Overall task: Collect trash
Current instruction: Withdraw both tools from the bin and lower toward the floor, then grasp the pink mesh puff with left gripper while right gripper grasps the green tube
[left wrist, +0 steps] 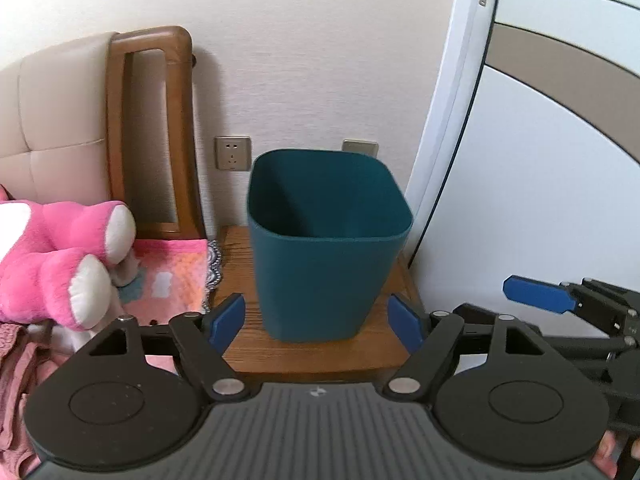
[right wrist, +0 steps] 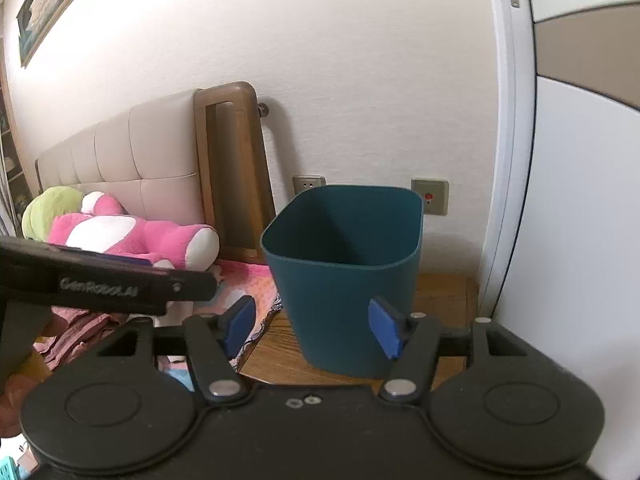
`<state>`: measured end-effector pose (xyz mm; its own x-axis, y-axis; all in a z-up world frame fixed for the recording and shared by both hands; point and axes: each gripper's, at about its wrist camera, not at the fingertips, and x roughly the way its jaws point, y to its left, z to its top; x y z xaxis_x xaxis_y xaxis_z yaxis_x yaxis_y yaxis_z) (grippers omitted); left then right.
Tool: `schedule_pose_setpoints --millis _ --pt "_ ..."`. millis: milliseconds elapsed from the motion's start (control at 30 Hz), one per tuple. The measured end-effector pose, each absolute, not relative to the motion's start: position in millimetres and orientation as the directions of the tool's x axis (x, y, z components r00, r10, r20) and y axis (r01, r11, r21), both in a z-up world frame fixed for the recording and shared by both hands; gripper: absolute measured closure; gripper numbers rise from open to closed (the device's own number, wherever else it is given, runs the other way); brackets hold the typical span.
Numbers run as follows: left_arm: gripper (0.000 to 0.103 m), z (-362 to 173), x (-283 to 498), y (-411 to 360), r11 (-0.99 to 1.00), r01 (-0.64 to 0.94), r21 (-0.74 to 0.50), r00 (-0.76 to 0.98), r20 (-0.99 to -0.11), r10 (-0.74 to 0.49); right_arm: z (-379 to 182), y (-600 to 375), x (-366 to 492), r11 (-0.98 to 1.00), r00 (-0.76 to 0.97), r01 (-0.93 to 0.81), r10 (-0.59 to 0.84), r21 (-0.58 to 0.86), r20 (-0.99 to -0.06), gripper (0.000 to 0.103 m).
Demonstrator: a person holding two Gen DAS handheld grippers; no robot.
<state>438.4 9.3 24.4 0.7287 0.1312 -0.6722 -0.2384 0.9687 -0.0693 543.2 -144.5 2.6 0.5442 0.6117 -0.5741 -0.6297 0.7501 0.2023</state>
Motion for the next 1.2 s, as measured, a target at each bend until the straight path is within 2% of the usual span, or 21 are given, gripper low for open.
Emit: schedule_pose_setpoints --millis 100,267,400,433,467,500,533,633,900,1067,1200 --pt "0.022 8 420 13 0.973 -0.223 -0.054 0.745 -0.653 0.135 -12 -144 531 0.759 0.555 -0.616 0.607 0.208 -0.569 0.035" --pt "0.021 -30 393 14 0.978 -0.206 -0.032 0.732 -0.668 0.132 -57 -145 513 0.778 0.541 -0.576 0.593 0.252 -0.597 0.029" --pt "0.019 -76 380 18 0.977 -0.201 -0.073 0.714 -0.694 0.095 -99 -147 498 0.775 0.524 -0.574 0.595 0.263 -0.61 0.025" --pt "0.014 -88 378 19 0.975 -0.201 -0.091 0.712 -0.698 0.082 -111 -148 494 0.776 0.525 -0.576 0.593 0.258 -0.61 0.025" --pt "0.005 -102 376 20 0.973 -0.204 -0.106 0.709 -0.701 0.072 -125 -149 490 0.777 0.528 -0.576 0.591 0.254 -0.61 0.024" --pt "0.0 -117 374 21 0.971 -0.209 -0.118 0.71 -0.701 0.068 -137 -150 487 0.777 0.528 -0.576 0.59 0.253 -0.611 0.023" --pt "0.0 -132 372 21 0.968 -0.216 -0.125 0.713 -0.697 0.069 -153 -152 484 0.779 0.526 -0.574 0.587 0.252 -0.616 0.023" --pt "0.0 -185 369 22 0.967 -0.222 -0.127 0.709 -0.702 0.07 -203 -156 479 0.782 0.508 -0.571 0.576 0.25 -0.641 0.022" --pt "0.0 -350 372 25 0.934 -0.326 -0.144 0.616 -0.783 0.094 -374 -157 461 0.784 0.435 -0.587 0.514 0.2 -0.739 0.022" --pt "0.0 -456 377 28 0.916 -0.354 -0.191 0.55 -0.835 0.038 -474 -151 447 0.757 0.371 -0.628 0.495 0.18 -0.786 0.022" --pt "0.0 -525 386 37 0.904 -0.402 -0.141 0.478 -0.875 0.076 -538 -148 443 0.726 0.305 -0.663 0.486 0.184 -0.819 0.022"
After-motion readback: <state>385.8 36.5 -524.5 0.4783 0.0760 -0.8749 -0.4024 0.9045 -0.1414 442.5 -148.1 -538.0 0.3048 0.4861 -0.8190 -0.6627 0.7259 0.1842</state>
